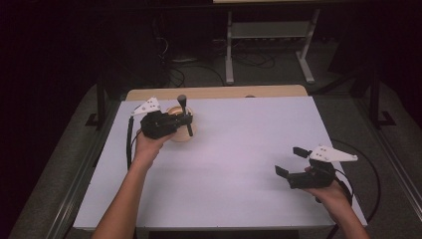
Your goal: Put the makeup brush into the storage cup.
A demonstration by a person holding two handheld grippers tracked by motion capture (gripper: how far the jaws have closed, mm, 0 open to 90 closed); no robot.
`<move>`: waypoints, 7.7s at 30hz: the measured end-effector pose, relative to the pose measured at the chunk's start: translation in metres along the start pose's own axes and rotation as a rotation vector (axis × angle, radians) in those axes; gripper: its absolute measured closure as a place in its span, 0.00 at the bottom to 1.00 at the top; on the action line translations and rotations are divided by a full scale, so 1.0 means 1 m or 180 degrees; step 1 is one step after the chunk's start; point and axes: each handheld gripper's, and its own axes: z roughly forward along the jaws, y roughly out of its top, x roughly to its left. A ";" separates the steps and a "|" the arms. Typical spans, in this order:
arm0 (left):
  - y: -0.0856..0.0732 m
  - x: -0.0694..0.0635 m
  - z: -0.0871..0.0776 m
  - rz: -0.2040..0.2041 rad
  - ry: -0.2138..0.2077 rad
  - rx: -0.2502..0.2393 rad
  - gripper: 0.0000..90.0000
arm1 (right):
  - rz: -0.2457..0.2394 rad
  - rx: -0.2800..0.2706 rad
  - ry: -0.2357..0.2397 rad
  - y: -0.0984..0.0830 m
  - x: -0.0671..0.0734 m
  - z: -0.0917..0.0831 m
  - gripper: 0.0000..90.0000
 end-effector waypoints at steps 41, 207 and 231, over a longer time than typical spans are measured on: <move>0.009 0.040 -0.009 -0.0056 0.0474 -0.0102 0.87 | 0.0014 -0.0010 -0.0023 0.000 -0.003 -0.002 0.05; -0.071 -0.058 -0.076 -0.0078 0.0470 0.0440 0.00 | -0.0010 -0.0036 -0.0032 0.001 -0.002 -0.003 0.05; -0.086 -0.060 -0.087 -0.0034 0.0457 0.0497 0.00 | -0.0038 0.0008 -0.0009 -0.001 -0.001 -0.001 0.05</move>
